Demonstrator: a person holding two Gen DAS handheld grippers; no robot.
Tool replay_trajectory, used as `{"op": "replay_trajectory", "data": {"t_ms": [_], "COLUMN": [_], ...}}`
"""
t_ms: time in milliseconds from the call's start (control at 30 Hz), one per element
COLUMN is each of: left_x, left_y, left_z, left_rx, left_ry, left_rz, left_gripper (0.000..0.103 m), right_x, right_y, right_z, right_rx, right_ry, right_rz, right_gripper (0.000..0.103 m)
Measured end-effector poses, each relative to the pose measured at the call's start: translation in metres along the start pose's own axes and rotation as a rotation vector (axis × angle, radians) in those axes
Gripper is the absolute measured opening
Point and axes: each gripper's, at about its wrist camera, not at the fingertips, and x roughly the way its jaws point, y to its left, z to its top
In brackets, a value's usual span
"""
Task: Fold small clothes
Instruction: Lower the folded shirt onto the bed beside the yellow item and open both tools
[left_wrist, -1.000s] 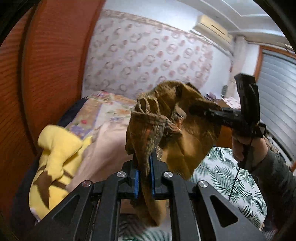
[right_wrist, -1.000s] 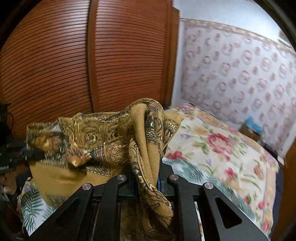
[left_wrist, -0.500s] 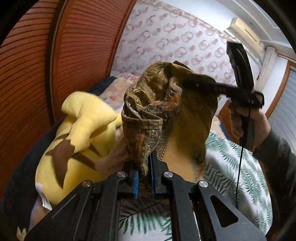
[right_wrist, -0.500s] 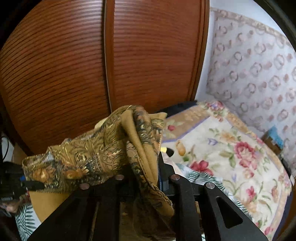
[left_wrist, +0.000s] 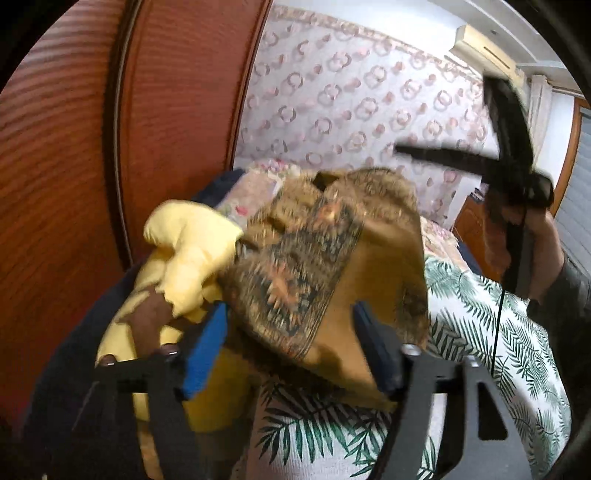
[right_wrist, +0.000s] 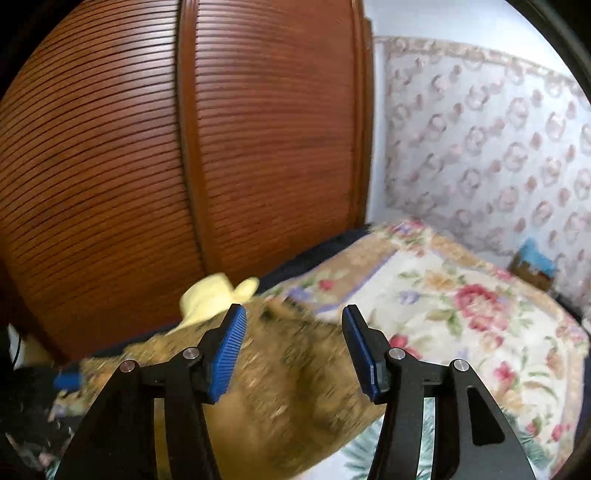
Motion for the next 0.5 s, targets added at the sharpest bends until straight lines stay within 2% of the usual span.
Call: {"op": "replay_trajectory", "data": {"t_ms": [33,167,300,367,500], "left_x": [-0.004,-0.005,0.017,0.029,0.038], "left_y": [-0.003,-0.014,-0.023,-0.017,-0.013], "left_z": [0.003,0.014,0.015,0.010,0.002], "left_rx": [0.014,0.066,0.097,0.071,0.082], "left_ry": [-0.017,-0.046,0.020,0.060,0.098], "left_rz": [0.005,0.014,0.002,0.042,0.059], "left_gripper": [0.078,0.078,0.078,0.078,0.078], "right_x": [0.005,0.020,0.038,0.056,0.080], "right_y": [0.001,-0.011,-0.016,-0.023,-0.016], "right_z": [-0.005,-0.019,-0.022,-0.015,-0.017], "right_rx": [-0.006,-0.015,0.024,0.048,0.053], "right_ry": [0.025,0.089,0.144,0.152,0.173], "right_rz": [0.000,-0.023,-0.032,-0.045,-0.046], "right_gripper": [0.056,0.056,0.056,0.056,0.062]}}
